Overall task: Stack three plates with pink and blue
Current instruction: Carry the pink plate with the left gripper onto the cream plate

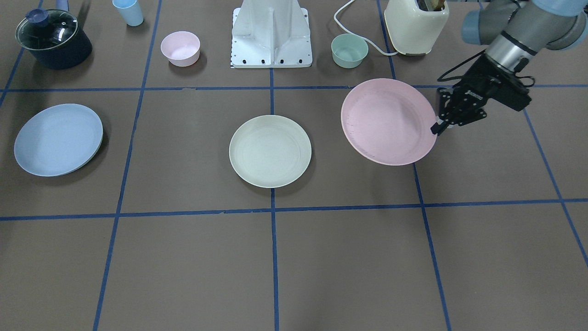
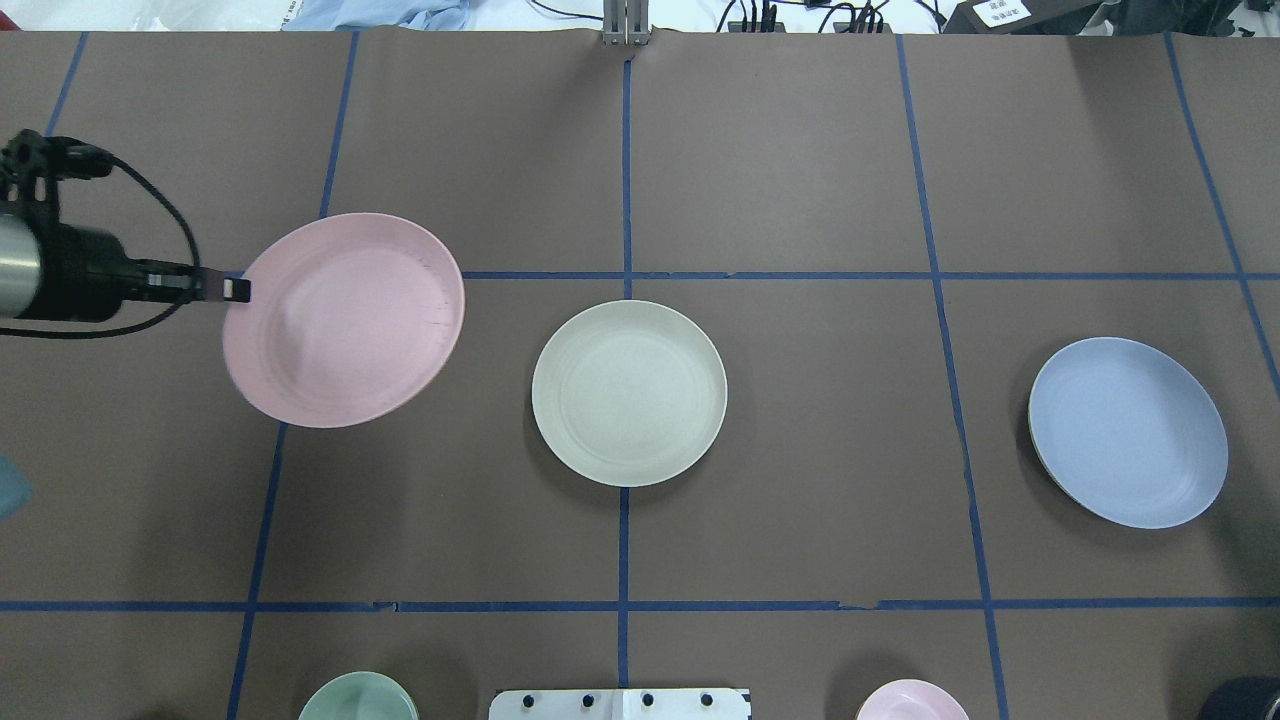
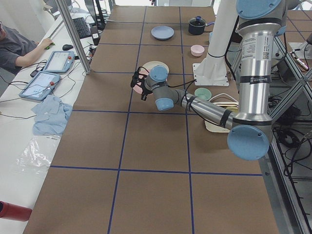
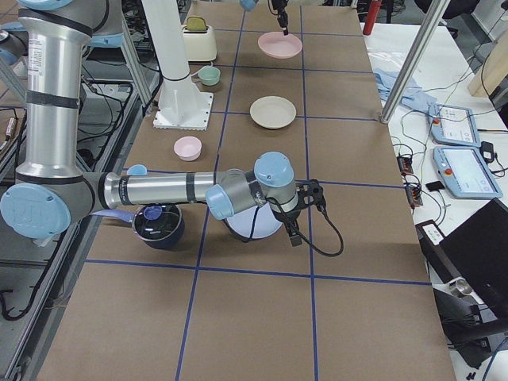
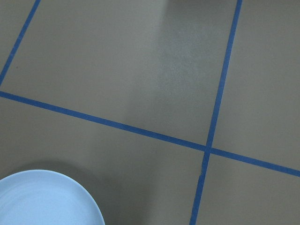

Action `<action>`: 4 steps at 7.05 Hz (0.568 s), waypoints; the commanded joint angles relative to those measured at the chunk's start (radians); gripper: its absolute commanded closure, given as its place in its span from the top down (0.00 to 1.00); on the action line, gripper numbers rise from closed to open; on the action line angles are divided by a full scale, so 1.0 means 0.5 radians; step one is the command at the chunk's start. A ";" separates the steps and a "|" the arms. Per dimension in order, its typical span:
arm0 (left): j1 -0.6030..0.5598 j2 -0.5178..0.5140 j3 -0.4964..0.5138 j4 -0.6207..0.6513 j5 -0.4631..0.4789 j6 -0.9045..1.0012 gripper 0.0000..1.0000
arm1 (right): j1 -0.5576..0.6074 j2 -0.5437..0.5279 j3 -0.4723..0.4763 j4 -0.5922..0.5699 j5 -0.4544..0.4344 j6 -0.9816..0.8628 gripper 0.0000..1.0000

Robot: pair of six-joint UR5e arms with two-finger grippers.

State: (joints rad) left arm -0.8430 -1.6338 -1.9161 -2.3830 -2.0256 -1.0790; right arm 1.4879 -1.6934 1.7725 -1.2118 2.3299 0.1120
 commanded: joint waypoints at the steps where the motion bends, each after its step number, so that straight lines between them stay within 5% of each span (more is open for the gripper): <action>1: 0.411 -0.399 0.009 0.422 0.383 -0.332 0.00 | 0.003 0.000 -0.002 0.000 0.000 0.000 1.00; 2: 0.601 -0.599 0.061 0.637 0.558 -0.464 0.00 | 0.003 0.000 0.001 0.000 0.000 0.000 1.00; 4: 0.780 -0.796 0.297 0.649 0.725 -0.661 0.00 | 0.000 0.000 0.001 0.000 0.000 0.000 1.00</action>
State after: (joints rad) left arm -0.5123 -1.9657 -1.8359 -2.0774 -1.7231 -1.3508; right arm 1.4891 -1.6935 1.7724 -1.2118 2.3301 0.1120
